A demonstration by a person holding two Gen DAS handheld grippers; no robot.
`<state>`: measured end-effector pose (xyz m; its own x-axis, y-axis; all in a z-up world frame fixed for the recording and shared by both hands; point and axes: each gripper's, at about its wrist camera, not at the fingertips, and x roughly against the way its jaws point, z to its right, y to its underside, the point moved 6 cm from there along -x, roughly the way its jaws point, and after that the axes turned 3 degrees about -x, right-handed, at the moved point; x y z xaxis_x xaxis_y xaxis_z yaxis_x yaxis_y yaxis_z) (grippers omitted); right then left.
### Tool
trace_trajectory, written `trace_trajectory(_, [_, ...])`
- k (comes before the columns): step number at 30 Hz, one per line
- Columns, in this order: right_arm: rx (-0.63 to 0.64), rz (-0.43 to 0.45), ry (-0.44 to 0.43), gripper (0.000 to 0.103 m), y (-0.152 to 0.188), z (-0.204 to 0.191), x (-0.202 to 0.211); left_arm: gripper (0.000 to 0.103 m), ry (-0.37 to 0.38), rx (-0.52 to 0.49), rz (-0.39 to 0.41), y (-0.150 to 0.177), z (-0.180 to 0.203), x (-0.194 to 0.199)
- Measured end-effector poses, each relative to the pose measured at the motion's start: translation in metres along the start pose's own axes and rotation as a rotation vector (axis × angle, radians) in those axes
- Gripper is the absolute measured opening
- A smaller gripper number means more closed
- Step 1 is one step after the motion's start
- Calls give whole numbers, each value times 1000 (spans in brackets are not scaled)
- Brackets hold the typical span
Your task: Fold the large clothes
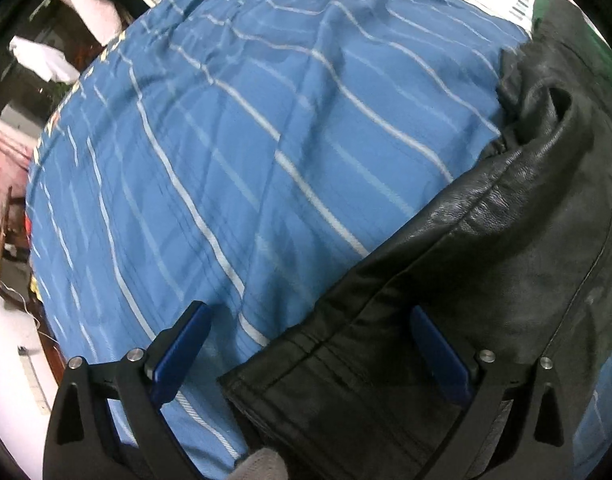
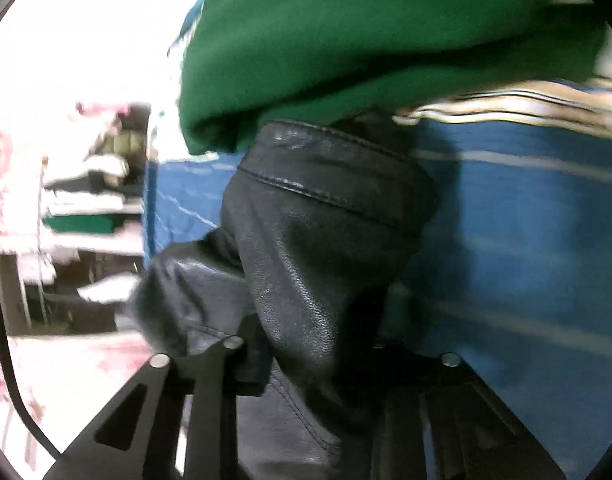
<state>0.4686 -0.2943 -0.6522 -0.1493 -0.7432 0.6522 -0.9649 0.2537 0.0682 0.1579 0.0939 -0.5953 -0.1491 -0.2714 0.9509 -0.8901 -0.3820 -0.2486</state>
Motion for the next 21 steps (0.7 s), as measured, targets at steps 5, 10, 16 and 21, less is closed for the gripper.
trace_trajectory(5, [-213,148,-2,17,50,47,99,103,-21,4,26,-24,-3,34])
trace_trajectory(10, [-461,247,148,17,152,137,205,103,-66,-8,31,-21,-6,56])
trace_trajectory(16, [-618,147,341,47,239,218,240,103,-90,-117,-2,4,24,55])
trace_trajectory(21, [-455,222,525,58,234,202,295,103,-25,-183,40,-4,80,71])
